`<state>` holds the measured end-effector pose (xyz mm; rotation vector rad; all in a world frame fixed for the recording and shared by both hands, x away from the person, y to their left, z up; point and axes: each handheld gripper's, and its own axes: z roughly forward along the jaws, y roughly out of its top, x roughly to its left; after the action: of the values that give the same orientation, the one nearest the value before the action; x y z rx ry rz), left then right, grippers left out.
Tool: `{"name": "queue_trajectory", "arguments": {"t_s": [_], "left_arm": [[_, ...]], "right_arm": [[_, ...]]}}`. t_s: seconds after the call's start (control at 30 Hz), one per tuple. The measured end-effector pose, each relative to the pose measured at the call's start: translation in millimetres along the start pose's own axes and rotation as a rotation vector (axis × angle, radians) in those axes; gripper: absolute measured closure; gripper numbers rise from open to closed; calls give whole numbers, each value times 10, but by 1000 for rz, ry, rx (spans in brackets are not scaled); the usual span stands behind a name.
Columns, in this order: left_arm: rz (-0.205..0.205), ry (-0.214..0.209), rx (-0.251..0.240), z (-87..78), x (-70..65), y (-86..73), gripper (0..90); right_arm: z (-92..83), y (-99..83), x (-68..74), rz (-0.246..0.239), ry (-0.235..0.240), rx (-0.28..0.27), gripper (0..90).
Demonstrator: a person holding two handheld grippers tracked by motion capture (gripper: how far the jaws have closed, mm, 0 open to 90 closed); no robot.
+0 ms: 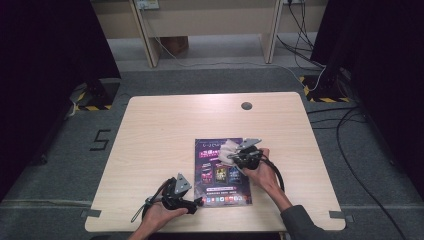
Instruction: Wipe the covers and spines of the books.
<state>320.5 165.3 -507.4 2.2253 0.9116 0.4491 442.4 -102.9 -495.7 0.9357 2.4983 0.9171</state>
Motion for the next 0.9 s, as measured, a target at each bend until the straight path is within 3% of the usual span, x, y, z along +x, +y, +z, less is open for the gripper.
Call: {"name": "queue_trajectory", "arguments": {"t_s": [0.33, 0.47, 0.6, 0.77, 0.9], "left_arm": [[1, 1, -2, -1, -3, -2, 153], [4, 1, 0, -3, -1, -2, 153], [8, 2, 0, -7, 0, -2, 153], [12, -4, -5, -10, 3, -3, 153], [32, -5, -15, -27, -16, 0, 160]], "right_arm": [[269, 330, 558, -95, 103, -15, 726], [313, 382, 690, -111, 133, -18, 725], [310, 355, 653, -96, 154, -31, 723], [259, 299, 565, -86, 147, -26, 723], [130, 151, 327, -43, 100, -14, 723]]}}
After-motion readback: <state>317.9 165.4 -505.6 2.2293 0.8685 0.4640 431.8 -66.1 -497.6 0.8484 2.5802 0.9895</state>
